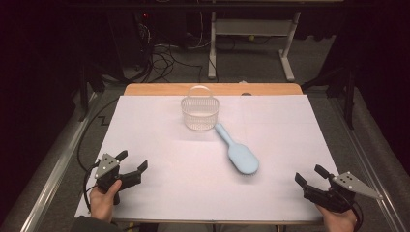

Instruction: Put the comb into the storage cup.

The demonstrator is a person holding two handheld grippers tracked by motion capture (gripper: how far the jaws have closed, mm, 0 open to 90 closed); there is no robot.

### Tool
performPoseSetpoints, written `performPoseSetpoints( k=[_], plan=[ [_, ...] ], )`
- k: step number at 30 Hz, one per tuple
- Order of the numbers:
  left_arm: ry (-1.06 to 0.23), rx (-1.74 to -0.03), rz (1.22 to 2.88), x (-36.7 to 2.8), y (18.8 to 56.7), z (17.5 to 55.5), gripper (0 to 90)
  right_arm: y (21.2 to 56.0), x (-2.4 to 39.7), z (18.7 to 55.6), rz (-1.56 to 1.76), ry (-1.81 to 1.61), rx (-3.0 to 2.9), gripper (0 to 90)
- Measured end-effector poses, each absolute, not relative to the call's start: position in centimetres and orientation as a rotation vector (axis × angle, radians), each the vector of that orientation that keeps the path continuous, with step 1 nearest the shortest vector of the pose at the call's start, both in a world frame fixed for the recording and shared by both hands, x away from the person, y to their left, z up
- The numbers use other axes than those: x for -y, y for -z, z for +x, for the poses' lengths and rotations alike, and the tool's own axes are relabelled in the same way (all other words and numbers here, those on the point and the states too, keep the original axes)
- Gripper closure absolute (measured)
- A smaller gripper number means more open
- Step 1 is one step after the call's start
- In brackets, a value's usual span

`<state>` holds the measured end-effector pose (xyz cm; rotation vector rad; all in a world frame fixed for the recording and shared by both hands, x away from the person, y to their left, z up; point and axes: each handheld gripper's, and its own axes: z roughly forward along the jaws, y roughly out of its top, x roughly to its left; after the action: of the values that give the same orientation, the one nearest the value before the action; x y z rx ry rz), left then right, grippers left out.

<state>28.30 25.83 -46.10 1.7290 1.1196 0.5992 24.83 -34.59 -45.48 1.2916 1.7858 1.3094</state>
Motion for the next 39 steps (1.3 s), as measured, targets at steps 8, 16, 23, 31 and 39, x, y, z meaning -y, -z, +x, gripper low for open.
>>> performPoseSetpoints(
  k=[8, 16, 23, 31, 39],
  plan=[
    [-0.596, -1.126, 1.718, -25.96, 46.11, 28.23, 15.9, 45.44, 34.53, 24.79, 1.289, -1.298, -1.791, 19.9],
    [-0.597, -1.127, 1.718, -25.89, 46.12, 28.25, 15.9, 45.47, 34.57, 24.8, 1.292, -1.303, -1.781, 19.9],
    [-0.597, -1.126, 1.718, -25.9, 46.13, 28.29, 15.9, 45.37, 34.5, 24.78, 1.297, -1.312, -1.784, 20.0],
    [-0.596, -1.127, 1.716, -25.89, 46.13, 28.29, 15.9, 45.26, 34.56, 24.8, 1.306, -1.328, -1.768, 20.0],
    [-0.597, -1.126, 1.717, -25.85, 46.12, 28.26, 15.9, 45.16, 33.92, 24.91, 1.288, -1.331, -1.781, 20.5]
  ],
)
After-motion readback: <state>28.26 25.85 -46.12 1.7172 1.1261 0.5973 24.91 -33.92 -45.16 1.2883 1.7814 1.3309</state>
